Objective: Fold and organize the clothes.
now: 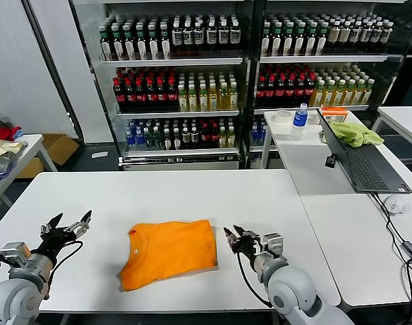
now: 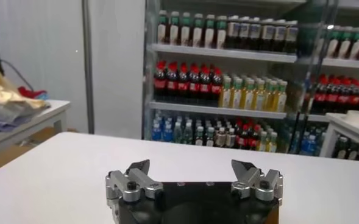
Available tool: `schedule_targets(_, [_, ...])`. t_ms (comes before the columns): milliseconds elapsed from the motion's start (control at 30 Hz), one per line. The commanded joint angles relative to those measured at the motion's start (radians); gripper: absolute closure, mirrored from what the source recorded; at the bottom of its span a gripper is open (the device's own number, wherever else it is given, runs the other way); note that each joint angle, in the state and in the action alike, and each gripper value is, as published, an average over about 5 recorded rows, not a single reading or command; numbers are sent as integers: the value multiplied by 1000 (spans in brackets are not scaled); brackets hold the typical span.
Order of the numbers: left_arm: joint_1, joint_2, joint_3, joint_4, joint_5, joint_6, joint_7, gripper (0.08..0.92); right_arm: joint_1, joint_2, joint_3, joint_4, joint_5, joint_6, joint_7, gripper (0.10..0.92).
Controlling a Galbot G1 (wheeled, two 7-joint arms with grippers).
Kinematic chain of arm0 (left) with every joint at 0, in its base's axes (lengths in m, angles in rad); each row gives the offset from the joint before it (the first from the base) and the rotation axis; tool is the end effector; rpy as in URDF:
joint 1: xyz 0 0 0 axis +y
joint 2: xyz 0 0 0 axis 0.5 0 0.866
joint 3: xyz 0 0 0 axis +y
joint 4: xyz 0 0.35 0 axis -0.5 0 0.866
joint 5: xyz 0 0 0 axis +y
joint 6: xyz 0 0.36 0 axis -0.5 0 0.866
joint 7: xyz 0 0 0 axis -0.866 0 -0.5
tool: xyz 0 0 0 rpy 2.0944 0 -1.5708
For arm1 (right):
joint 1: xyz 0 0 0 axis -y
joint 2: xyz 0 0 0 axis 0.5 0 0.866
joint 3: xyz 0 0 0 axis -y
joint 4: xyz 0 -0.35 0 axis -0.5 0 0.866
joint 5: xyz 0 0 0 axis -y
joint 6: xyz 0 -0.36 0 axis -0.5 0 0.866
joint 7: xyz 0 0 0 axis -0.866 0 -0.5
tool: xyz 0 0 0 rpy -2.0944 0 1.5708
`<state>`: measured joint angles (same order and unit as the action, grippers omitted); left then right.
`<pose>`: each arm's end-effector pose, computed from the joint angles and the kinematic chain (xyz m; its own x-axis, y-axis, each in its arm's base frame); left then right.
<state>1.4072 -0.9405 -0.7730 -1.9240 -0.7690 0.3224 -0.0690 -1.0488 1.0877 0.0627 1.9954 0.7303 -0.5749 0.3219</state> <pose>0.2595 0.2002 -0.2398 -0.9666 -0.0219 0.2552 -0.0434 0.9960 -0.0787 0.2934 0.0355 -0.2469 -0.8205 -0.3687 0.4369 -0.3346 0.9294 0.1558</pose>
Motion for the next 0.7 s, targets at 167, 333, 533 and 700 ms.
schedule_targets(167, [-11,-17,58,5,98,-176,110,177,-71,4,199,34,-436,138,-57,472])
schedule_targets(333, [-10,-27,86,21,184,-246,131,177,-85,44,218,-7,-505,192,-72,334])
schedule_targets(533, [-14,-30,90,32,250,-287,136,177,-104,38,260,-16,-489,246,-80,212])
schedule_targets(700, [-22,-25,86,36,262,-268,119,177,-101,38,272,-29,-474,261,-76,203])
